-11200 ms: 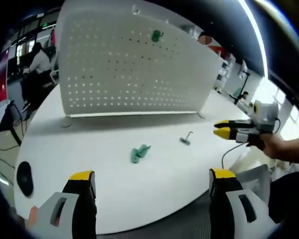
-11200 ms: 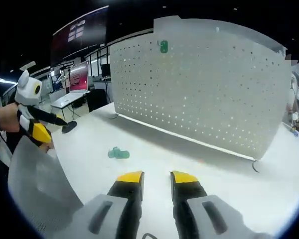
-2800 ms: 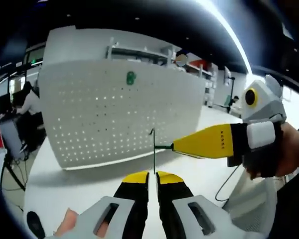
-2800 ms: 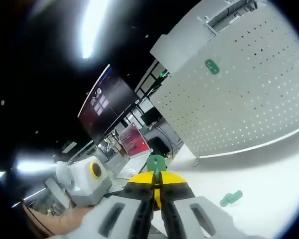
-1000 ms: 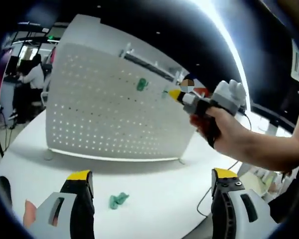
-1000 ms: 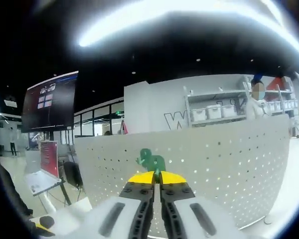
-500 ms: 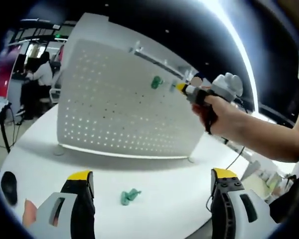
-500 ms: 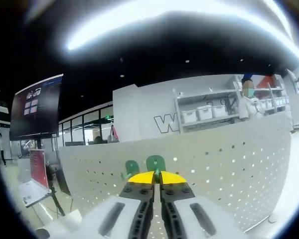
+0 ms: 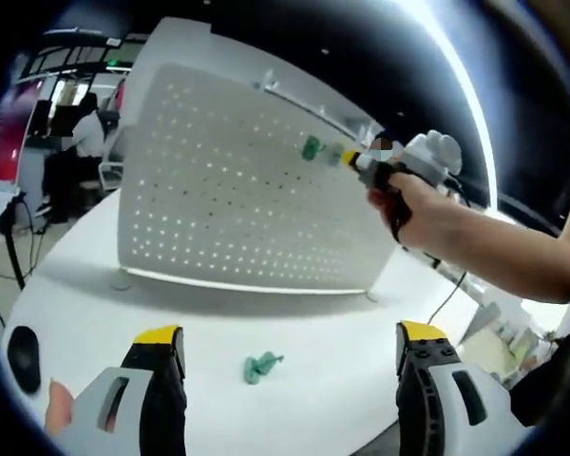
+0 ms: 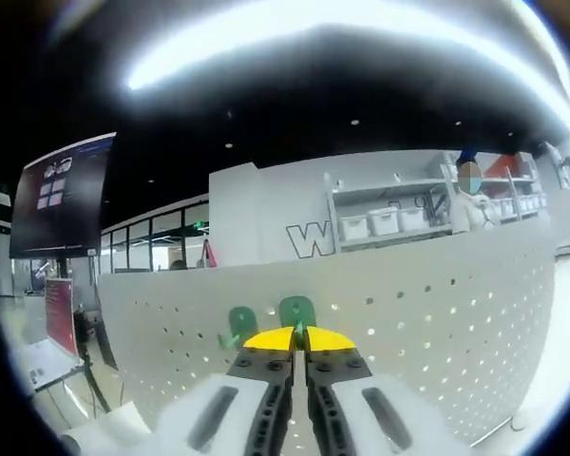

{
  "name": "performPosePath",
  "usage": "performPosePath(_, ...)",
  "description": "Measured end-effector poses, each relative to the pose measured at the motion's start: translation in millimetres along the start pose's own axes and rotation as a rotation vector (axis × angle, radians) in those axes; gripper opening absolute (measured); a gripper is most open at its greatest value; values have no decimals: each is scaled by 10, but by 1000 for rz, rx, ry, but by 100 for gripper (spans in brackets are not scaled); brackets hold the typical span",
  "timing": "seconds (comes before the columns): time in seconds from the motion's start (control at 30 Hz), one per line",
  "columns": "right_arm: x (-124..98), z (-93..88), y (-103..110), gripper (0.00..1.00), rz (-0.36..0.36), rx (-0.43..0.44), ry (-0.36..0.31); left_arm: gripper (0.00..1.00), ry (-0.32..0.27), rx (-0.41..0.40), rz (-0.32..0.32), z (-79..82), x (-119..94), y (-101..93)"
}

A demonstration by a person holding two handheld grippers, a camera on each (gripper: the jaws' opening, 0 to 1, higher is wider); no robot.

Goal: Insert the hook assembly into the mounting plate slot until the hook locks in place.

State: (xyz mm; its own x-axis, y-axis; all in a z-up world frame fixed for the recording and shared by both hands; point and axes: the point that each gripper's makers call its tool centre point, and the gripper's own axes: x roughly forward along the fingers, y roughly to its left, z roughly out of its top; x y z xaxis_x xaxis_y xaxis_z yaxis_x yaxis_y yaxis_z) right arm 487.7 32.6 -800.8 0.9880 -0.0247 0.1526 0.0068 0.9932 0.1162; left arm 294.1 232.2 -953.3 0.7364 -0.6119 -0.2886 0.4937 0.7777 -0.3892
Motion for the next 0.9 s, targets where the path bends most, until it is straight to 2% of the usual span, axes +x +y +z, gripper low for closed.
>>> performPosePath(0.13, 33, -25, -81, 0, -58, -28, 5, 92, 9, -3, 2, -9, 14, 39)
performPosePath(0.17, 37, -34, -103, 0, -74, 19, 5, 91, 16, -2, 2, -21, 16, 42)
performPosePath(0.2, 36, -21, -124, 0, -89, 32, -2, 91, 17, -1, 2, -23, 16, 45)
performPosePath(0.4, 52, 13, -51, 0, -75, 10, -12, 91, 15, -15, 6, -41, 20, 82)
performPosePath(0.63, 85, -52, -71, 0, -89, 16, 9, 91, 21, -23, 4, -82, 19, 77)
performPosePath(0.73, 95, -73, -54, 0, -84, -44, 13, 90, 25, -26, 10, -103, 4, 100)
performPosePath(0.9, 103, -73, -66, 0, -84, 17, 10, 91, 31, -30, 16, -120, -7, 122)
